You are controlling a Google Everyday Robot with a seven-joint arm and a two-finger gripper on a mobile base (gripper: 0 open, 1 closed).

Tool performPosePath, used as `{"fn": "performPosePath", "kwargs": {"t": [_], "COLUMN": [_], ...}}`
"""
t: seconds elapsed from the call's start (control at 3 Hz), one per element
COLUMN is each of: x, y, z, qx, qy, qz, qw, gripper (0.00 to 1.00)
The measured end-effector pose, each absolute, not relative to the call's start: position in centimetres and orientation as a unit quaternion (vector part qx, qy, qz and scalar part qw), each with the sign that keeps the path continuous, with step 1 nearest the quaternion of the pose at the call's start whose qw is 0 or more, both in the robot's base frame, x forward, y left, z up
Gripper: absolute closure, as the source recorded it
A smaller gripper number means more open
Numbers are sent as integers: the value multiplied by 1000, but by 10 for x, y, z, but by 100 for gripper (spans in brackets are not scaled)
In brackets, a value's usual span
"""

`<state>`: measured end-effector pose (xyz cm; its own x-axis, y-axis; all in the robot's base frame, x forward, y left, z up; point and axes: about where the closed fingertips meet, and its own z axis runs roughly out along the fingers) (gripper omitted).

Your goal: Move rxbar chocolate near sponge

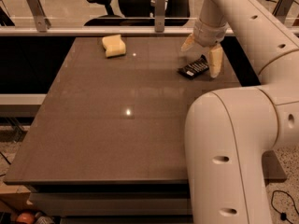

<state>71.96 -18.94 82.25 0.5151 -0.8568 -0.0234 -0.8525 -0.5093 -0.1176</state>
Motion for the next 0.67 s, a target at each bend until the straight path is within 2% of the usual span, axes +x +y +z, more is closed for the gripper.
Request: {"fn": "performPosePath", "kwargs": {"t": [0.67], "x": [721], "y": [-182], "z": [818], "qx": [-877], "qy": [475], "qz": [-5], "qw": [74], "gripper": [63]}}
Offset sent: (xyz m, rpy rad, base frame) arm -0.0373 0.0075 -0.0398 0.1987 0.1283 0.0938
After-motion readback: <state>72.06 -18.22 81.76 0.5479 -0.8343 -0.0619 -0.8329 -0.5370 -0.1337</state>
